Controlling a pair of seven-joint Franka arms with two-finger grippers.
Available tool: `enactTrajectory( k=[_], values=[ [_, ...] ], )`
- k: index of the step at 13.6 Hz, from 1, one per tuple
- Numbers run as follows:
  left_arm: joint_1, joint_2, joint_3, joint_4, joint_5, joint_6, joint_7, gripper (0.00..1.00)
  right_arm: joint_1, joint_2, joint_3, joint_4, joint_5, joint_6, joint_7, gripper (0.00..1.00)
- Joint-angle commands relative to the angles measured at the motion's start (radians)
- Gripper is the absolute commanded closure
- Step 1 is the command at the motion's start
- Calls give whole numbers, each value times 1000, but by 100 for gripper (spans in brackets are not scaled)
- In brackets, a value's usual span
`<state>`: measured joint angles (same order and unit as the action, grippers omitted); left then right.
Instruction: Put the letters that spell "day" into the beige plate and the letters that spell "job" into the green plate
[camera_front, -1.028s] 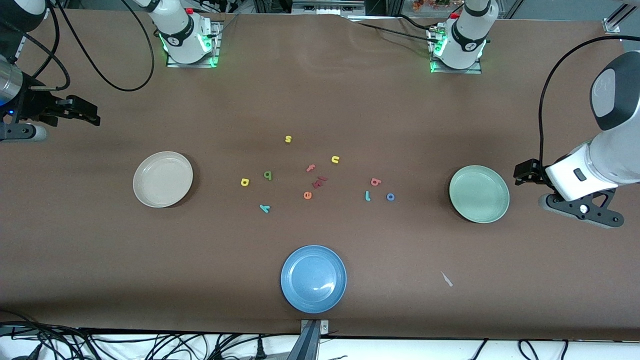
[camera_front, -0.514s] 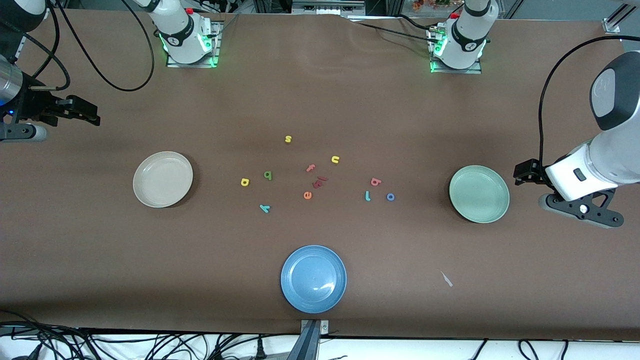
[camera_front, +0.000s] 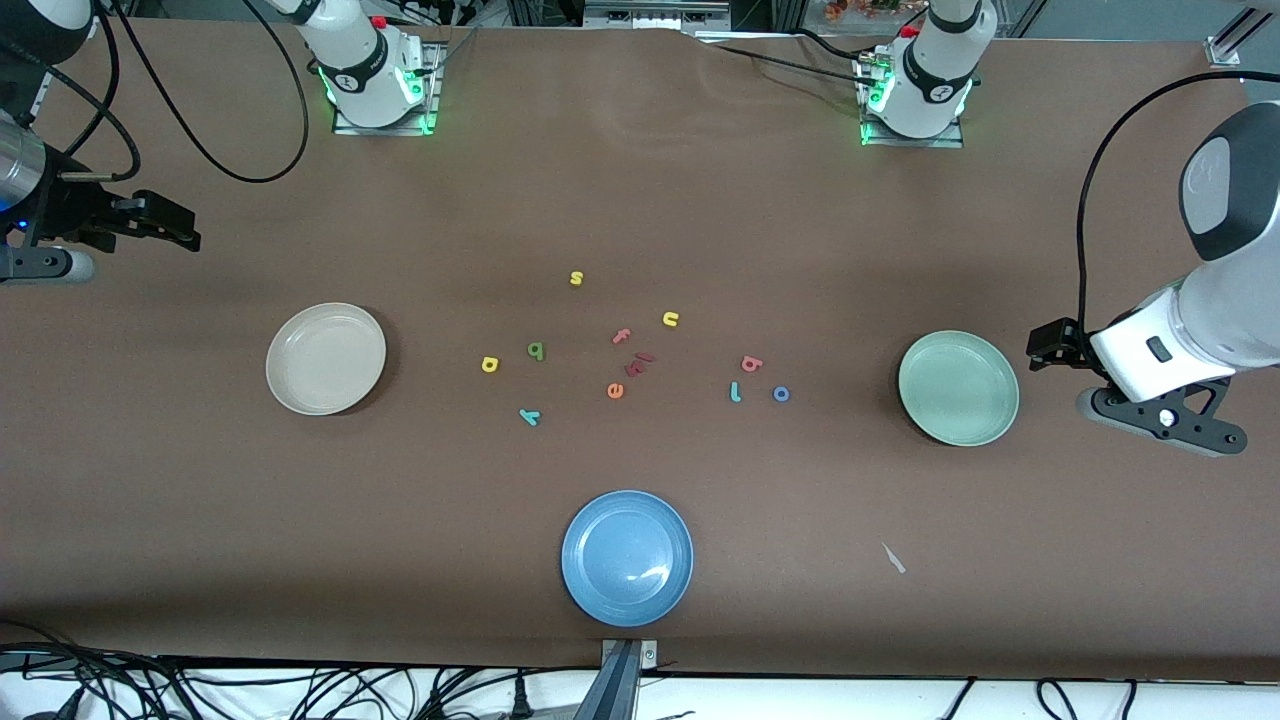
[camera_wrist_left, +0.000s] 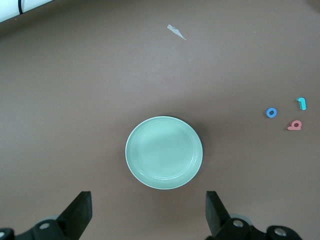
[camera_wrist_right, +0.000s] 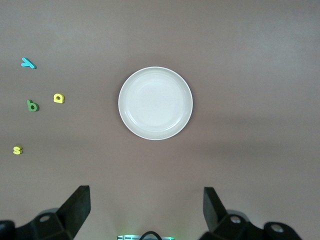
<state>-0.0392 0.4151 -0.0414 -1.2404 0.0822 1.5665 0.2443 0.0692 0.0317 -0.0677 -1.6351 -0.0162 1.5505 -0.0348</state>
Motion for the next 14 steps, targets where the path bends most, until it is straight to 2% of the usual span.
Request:
enactTrajectory(
  k=[1, 14],
  values=[
    [2, -9, 2, -4, -16, 3, 21, 0, -8, 5, 6, 17, 4, -15, 9, 0],
    [2, -9, 3, -7, -16, 3, 21, 0, -6, 7, 9, 15, 5, -18, -5, 0]
  ],
)
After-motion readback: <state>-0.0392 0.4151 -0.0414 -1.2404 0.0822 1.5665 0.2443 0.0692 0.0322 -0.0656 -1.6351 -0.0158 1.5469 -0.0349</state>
